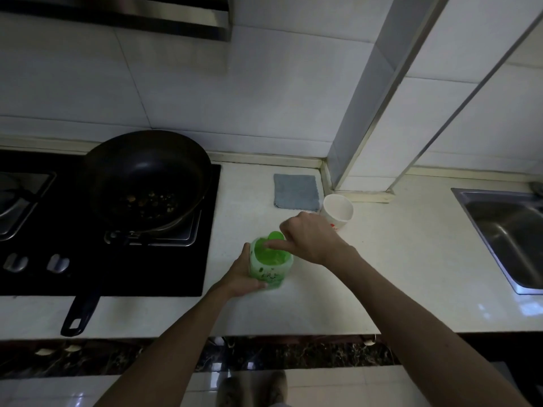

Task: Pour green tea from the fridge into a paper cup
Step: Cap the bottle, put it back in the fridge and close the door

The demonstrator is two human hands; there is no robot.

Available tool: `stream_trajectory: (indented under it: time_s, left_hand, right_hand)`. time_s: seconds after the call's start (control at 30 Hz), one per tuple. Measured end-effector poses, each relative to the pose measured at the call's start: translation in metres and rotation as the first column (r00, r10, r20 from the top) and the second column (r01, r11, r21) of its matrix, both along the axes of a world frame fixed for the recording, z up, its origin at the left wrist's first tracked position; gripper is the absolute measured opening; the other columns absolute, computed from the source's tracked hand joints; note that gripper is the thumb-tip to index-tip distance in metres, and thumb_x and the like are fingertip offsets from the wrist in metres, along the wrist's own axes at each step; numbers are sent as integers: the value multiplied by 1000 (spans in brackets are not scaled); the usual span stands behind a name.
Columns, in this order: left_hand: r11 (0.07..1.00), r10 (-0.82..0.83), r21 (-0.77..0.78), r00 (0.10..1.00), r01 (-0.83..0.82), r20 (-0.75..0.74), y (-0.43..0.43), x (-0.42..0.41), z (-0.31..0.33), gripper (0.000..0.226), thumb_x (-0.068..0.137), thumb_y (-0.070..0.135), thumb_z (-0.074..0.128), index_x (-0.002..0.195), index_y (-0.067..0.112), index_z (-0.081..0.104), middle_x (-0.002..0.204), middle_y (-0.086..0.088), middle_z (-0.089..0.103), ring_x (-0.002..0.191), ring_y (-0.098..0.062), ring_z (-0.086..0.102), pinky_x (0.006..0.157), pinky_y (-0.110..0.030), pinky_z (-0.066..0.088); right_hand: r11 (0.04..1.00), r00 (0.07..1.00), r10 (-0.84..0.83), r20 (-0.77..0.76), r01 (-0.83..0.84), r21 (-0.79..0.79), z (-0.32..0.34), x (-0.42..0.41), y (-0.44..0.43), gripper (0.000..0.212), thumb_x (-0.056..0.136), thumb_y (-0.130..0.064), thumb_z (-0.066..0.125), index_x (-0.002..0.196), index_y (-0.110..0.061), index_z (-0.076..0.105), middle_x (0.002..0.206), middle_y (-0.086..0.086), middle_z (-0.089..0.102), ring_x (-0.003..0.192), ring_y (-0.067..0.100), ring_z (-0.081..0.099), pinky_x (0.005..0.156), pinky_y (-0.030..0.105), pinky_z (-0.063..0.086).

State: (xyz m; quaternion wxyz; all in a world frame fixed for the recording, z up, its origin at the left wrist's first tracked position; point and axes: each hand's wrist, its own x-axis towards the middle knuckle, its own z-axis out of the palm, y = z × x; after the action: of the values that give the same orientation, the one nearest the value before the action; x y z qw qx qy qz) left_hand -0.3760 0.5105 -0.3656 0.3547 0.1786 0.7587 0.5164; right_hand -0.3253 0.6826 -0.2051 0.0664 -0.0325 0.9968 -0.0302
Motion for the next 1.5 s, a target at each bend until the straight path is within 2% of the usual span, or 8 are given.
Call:
stream_trajectory:
  time_s: [0.1,0.27,0.43,0.57,0.8,1.07,1.3,1.5]
  left_hand:
    - [1000,-12,-7,1000,12,2,1,0,3,95,45,34,83,125,26,32,120,-5,57,113,-22,58,90,-50,53]
    - [1000,-3,8,1000,3,12,2,2,4,95,44,33,83,125,22,33,119,-6,57,112,-22,59,89,-48,55]
    - [1000,4,3,999,-4,38,3,4,7,94,43,34,81,122,26,32,118,-6,57,110,-21,59,87,-45,56]
    - [1000,10,-15,999,-10,36,1,3,7,94,43,33,82,121,29,32,119,-6,57,112,-22,59,88,-49,55]
    - [1000,4,-31,1000,-3,28,3,3,9,94,42,33,80,122,27,31,117,-5,57,109,-20,60,88,-47,55]
    - [1000,18,-23,1000,-17,17,2,3,9,94,42,31,81,123,19,34,118,-10,55,111,-25,58,87,-46,55]
    - [998,-3,-56,1000,4,9,-3,-3,-5,95,48,27,87,126,24,33,121,-10,57,113,-27,60,87,-57,53]
    - [997,-29,-65,1000,29,2,3,1,13,92,47,26,82,123,28,29,118,-2,55,110,-19,57,89,-41,54]
  right_hand:
    - [997,998,-21,-65,16,-79,4,-1,5,57,86,-70,49,77,-14,53,71,2,55,65,22,55,62,39,51]
    - [965,967,211,142,-183,-190,10,-2,4,53,84,-27,75,131,-25,50,117,2,54,104,19,53,81,35,50]
    - [991,991,119,61,-116,-60,7,-2,-1,31,92,-39,63,111,-14,61,103,6,61,96,25,60,74,36,47]
    - [996,999,-37,28,34,85,-5,-3,-8,59,92,-68,40,74,-13,48,72,4,50,69,25,56,60,33,39]
    - [968,979,181,97,-160,-196,3,10,6,54,91,-36,65,137,-26,40,118,5,55,97,22,58,77,37,51]
    - [953,985,174,5,-167,-253,-7,5,4,30,96,-27,59,117,-5,56,109,13,60,95,31,60,77,42,49]
    - [997,987,77,-143,-77,6,-20,1,-16,51,101,-50,38,92,-8,65,79,8,65,69,25,61,59,31,44]
    - [981,965,193,-175,-191,31,-8,7,-9,44,98,-45,50,125,-9,50,109,12,61,95,29,60,69,38,46]
